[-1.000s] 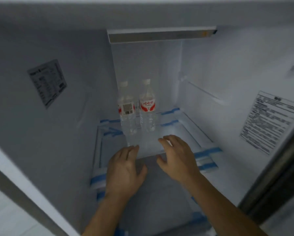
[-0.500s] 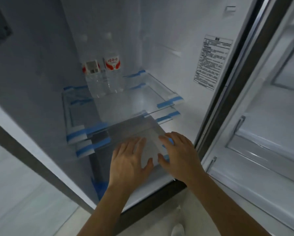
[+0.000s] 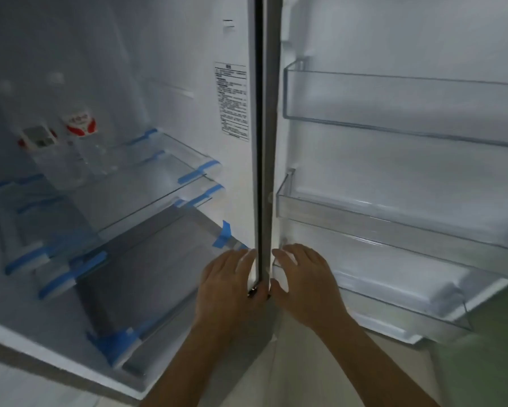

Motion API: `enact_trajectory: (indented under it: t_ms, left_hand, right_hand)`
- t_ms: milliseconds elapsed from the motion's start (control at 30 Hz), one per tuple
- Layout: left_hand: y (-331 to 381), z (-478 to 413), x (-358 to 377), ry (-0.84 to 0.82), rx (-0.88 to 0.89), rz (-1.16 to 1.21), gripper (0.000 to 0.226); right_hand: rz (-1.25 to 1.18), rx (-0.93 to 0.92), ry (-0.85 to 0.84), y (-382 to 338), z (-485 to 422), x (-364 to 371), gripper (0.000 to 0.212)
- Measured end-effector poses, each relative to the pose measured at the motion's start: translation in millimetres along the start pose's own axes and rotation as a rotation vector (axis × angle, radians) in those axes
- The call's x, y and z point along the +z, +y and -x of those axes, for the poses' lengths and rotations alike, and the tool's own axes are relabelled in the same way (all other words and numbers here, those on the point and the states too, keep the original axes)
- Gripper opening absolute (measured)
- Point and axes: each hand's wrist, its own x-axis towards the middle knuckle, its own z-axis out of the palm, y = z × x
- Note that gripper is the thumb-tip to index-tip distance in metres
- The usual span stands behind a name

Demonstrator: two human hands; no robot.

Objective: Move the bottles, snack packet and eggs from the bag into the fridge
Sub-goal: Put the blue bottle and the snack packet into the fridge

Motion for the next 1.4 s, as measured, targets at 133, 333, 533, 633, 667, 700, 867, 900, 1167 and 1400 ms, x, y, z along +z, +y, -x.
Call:
enact_trajectory:
  t_ms: [133,333,533,633,667,700,867,900,1167,1400]
  left_hand:
    - [59.5,-3.5,21.9,-0.052,0.113,0.058,0.062]
    - [140.3,2.6,41.3,-0.095,0.329,0.139,0.062]
    - [204.1,9.1,59.3,-0.212,0.535,0.216,0.059]
    - [233.5,5.2,66.5,-0.242,0.656,0.263,0.06]
    - [242.4,4.7,67.3,-0.246,0.708,0.292,0.059]
    - [250.8,4.6,67.2,-0.253,0.762,0.332,0.057]
    - [277.7,14.9,65.1,-0.363,1.014,0.429,0.055]
    - [279.4,19.7,67.0,-0.389,1.071,0.434,0.055]
    - [287.5,91.0,65.7,-0.569,1.476,0.507,0.059]
    - [301.0,190.0,32.9,-0.678,1.802,0.593,0.061]
  right_hand:
    - [0.072,0.168,-0.035,42.0,50.2,-27.1,0.053]
    - [0.146,0.366,0.008,88.4,125.1,-68.1,0.057]
    - [0.253,0.591,0.054,111.3,189.5,-101.4,0.052]
    - [0.312,0.736,0.09,111.2,213.4,-118.5,0.051]
    - [0.334,0.786,0.106,109.7,220.4,-123.0,0.05]
    - [0.357,0.837,0.122,107.2,226.6,-127.2,0.049]
    - [0.48,1.101,0.183,73.3,248.8,-137.9,0.052]
    - [0.495,1.158,0.198,63.4,252.9,-137.8,0.053]
    - [0.577,1.608,0.249,-39.9,319.0,-124.8,0.05]
    - [0.732,1.966,0.357,-149.5,383.7,-125.2,0.05]
